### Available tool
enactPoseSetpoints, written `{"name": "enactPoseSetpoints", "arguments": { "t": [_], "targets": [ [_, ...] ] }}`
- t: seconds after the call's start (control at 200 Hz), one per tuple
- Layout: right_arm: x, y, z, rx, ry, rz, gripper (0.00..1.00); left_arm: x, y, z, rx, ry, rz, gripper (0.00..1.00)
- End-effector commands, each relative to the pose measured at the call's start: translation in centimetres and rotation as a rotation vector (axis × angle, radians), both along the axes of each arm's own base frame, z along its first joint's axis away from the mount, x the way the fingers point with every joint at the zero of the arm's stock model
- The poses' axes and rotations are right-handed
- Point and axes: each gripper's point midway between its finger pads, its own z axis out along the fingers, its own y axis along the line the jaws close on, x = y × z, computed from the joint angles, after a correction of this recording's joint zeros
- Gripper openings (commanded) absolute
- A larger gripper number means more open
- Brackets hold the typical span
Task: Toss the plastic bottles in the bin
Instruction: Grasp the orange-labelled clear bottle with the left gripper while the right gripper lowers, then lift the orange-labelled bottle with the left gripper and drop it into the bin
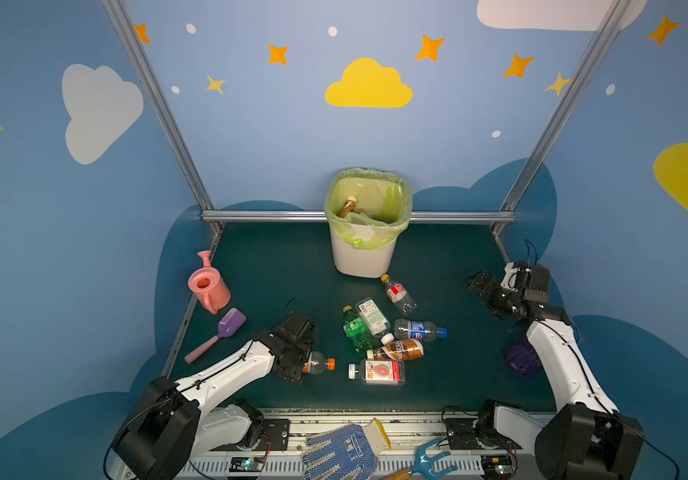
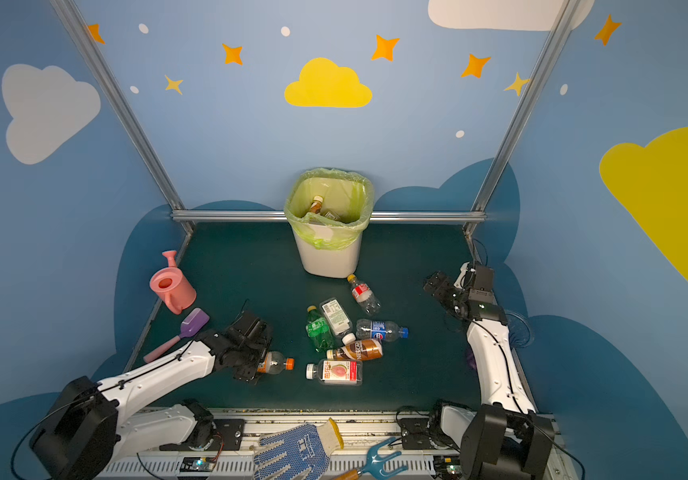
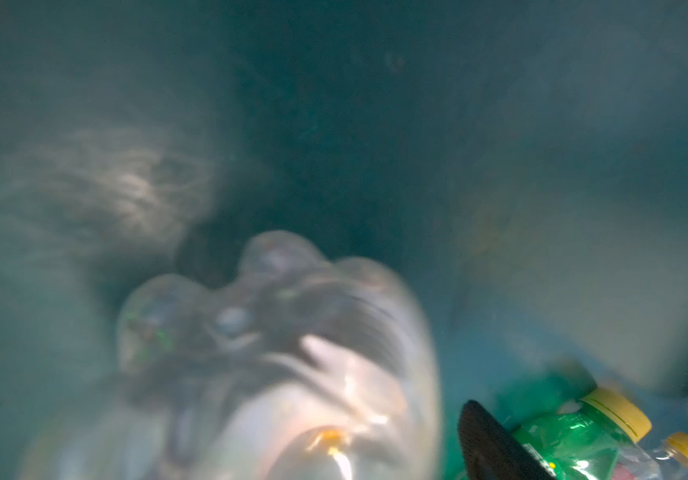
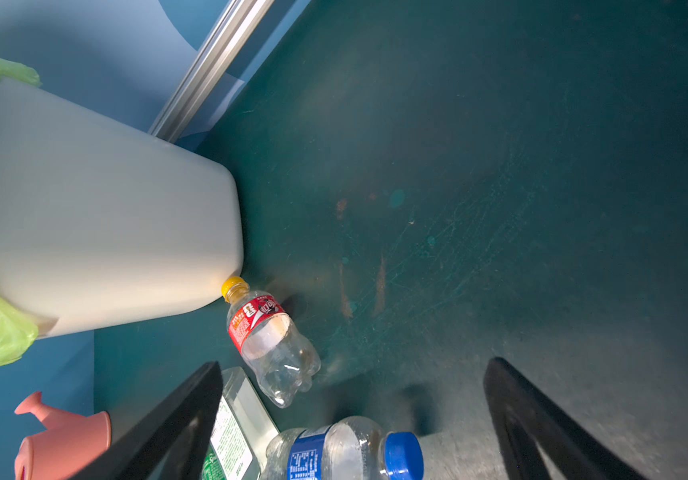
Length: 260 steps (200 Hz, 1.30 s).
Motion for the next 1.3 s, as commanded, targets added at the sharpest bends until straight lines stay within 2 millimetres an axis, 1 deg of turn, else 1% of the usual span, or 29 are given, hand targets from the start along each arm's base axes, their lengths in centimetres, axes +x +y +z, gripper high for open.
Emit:
{"name": "enactPoseSetpoints", "arguments": {
  "t": [0.0, 0.1, 0.225, 0.295, 0.34, 0.38, 0.466, 0.546, 0.581, 0.636, 0.721, 0.741, 0.756, 0.771, 0.846, 0.896, 0.976, 1.036, 1.101, 1.111, 1.141, 1.171, 1.206, 1.242, 1.252, 1.262, 1.277, 1.282, 1.297],
  "targets": [
    [-0.9, -0.2, 0.3, -0.012, -0.001, 0.0, 0.98, 0.2, 0.2, -1.1, -0.014, -0.007, -0.008, 0.75],
    [-1.0, -0.4, 0.4, -0.014, -0.006, -0.008, 0.98, 0.8, 0.7, -1.2, -0.009, -0.025, -0.008, 0.61],
    [-1.2, -0.5, 0.4, -0.012, 0.0, -0.017, 0.98, 2.6, 0.3, -0.1, -0.04, -0.099, -0.027, 0.53],
    [-1.3, -0.7, 0.3, -0.02, 0.002, -0.025, 0.98, 4.3, 0.3, 1.7, -0.041, -0.174, -0.039, 0.53],
    [-1.4, -1.0, 0.1, -0.037, 0.004, -0.031, 0.98, 5.9, 0.5, 3.5, -0.033, -0.247, -0.041, 0.51],
    [-1.4, -1.3, -0.1, -0.053, 0.005, -0.036, 0.98, 7.6, 0.9, 5.7, -0.019, -0.331, -0.048, 0.5],
    [-1.3, -1.9, -0.2, -0.083, 0.01, -0.042, 0.98, 11.8, 2.1, 12.3, 0.014, -0.536, -0.07, 0.49],
    [-1.5, -2.6, -0.1, -0.105, 0.014, -0.061, 0.98, 15.4, 4.6, 20.3, 0.07, -0.738, -0.083, 0.49],
    [-1.6, -2.9, 0.0, -0.112, 0.011, -0.067, 0.98, 16.8, 5.7, 25.0, 0.112, -0.844, -0.095, 0.49],
    [-1.7, -3.3, 0.3, -0.118, 0.002, -0.077, 0.98, 18.2, 7.4, 31.9, 0.194, -0.989, -0.114, 0.5],
    [-2.1, -3.7, 0.9, -0.12, -0.017, -0.092, 0.98, 19.5, 9.2, 40.8, 0.285, -1.167, -0.117, 0.52],
    [-2.1, -3.7, 1.1, -0.121, -0.023, -0.094, 0.98, 19.8, 9.4, 42.4, 0.297, -1.202, -0.118, 0.52],
    [-2.2, -3.8, 1.2, -0.12, -0.026, -0.097, 0.98, 20.1, 9.5, 43.1, 0.308, -1.216, -0.123, 0.52],
    [-2.3, -3.8, 1.3, -0.12, -0.03, -0.099, 0.98, 20.1, 9.6, 44.8, 0.32, -1.254, -0.122, 0.52],
    [-2.7, -3.9, 1.6, -0.119, -0.041, -0.108, 0.98, 21.9, 9.0, 48.8, 0.331, -1.353, -0.143, 0.53],
    [-3.0, -4.1, 1.9, -0.12, -0.048, -0.116, 0.98, 23.4, 8.2, 50.4, 0.295, -1.399, -0.155, 0.53],
    [-3.4, -4.3, 2.2, -0.125, -0.057, -0.129, 0.98, 26.9, 5.2, 50.4, 0.228, -1.417, -0.217, 0.53],
    [-3.5, -4.3, 2.2, -0.121, -0.064, -0.134, 0.98, 30.6, 1.1, 47.7, 0.202, -1.347, -0.318, 0.54],
    [-3.5, -4.2, 2.2, -0.105, -0.068, -0.135, 0.98, 33.9, -4.8, 44.1, 0.146, -1.256, -0.469, 0.57],
    [-3.4, -4.1, 2.2, -0.102, -0.067, -0.132, 0.98, 34.5, -5.4, 43.4, 0.147, -1.236, -0.484, 0.58],
    [-3.3, -3.9, 2.2, -0.09, -0.07, -0.126, 0.98, 35.4, -8.4, 41.6, 0.106, -1.187, -0.562, 0.62],
    [-3.3, -3.7, 2.1, -0.077, -0.067, -0.119, 0.98, 36.3, -10.3, 40.1, 0.095, -1.148, -0.609, 0.69],
    [-3.2, -3.4, 2.1, -0.062, -0.066, -0.108, 0.98, 36.9, -11.9, 39.4, 0.087, -1.134, -0.635, 0.76],
    [-3.3, -3.3, 2.3, -0.054, -0.063, -0.1, 0.98, 37.1, -12.5, 39.9, 0.082, -1.172, -0.634, 0.84],
    [-3.3, -3.2, 2.3, -0.053, -0.062, -0.098, 0.98, 37.4, -12.8, 39.3, 0.08, -1.169, -0.632, 0.86],
    [-3.4, -3.2, 2.4, -0.054, -0.06, -0.097, 0.98, 37.3, -13.1, 40.5, 0.062, -1.216, -0.631, 0.88],
    [-3.4, -3.2, 2.4, -0.057, -0.059, -0.095, 0.98, 37.4, -13.3, 41.0, 0.036, -1.235, -0.633, 0.96],
    [-3.5, -3.2, 2.4, -0.057, -0.059, -0.093, 0.98, 37.3, -13.3, 41.6, 0.027, -1.253, -0.631, 0.98],
    [-3.5, -3.2, 2.5, -0.06, -0.059, -0.093, 0.98, 37.5, -13.2, 41.9, 0.001, -1.255, -0.613, 1.0]
  ]
}}
